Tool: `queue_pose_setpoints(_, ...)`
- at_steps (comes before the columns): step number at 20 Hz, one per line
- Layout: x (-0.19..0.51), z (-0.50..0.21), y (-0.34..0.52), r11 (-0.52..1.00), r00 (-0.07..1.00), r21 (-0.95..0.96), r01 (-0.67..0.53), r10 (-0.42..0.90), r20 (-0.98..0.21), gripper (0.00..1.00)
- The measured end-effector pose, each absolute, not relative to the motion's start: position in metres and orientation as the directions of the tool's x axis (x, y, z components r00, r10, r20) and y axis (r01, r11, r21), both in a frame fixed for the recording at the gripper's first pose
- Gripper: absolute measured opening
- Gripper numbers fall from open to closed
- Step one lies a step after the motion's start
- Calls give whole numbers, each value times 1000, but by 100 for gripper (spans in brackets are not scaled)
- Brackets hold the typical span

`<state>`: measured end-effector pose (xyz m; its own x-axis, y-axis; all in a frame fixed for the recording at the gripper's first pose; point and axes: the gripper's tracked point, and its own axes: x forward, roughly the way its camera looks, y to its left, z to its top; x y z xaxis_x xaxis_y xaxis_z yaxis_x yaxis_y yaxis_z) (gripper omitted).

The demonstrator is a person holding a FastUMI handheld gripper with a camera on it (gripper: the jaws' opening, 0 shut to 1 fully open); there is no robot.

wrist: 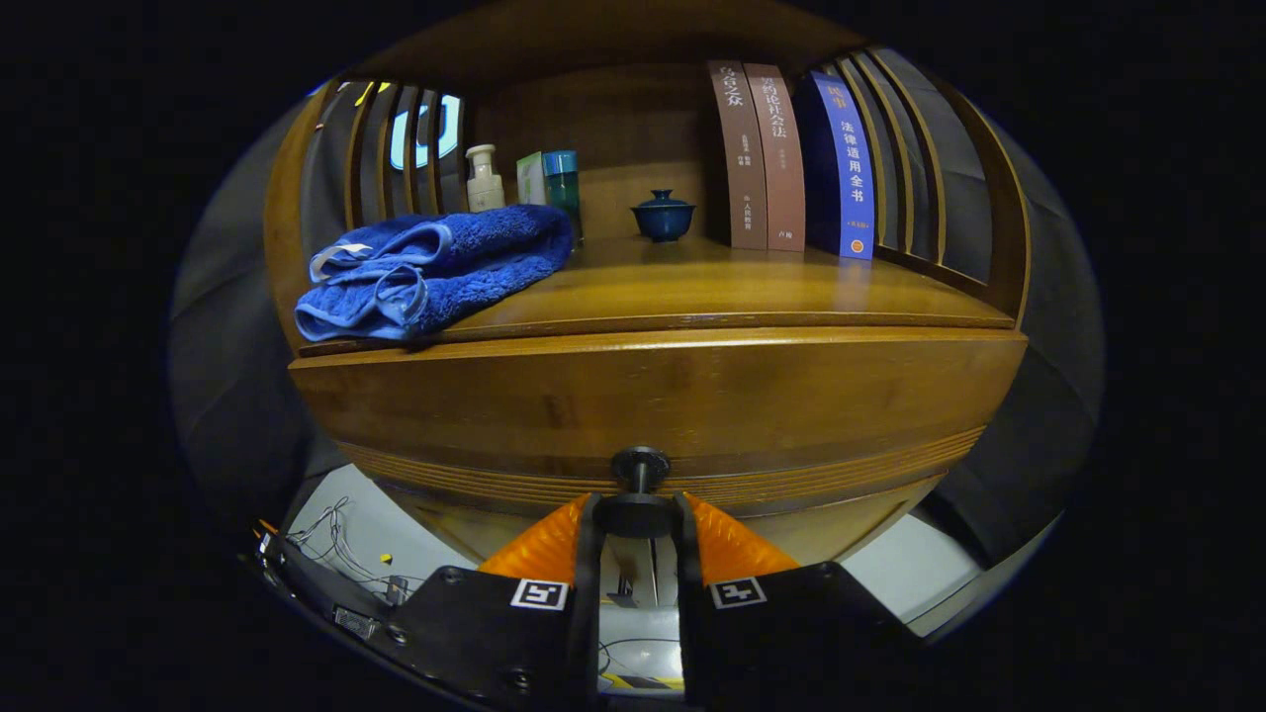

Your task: Pull open the drawer, take out the items inside it, and place them on the countertop above the cabinet.

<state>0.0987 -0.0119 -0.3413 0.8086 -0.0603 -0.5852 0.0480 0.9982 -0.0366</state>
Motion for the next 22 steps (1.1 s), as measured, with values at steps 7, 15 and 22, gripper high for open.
queue_pose_setpoints(7,46,-334,-8,998,788,-20,55,-56,-613,37)
queue_pose_setpoints(15,-19,-324,-4,997,769,11,71,-48,-637,37)
queue_pose_setpoints(22,-57,-321,-2,996,747,27,86,-47,-663,37)
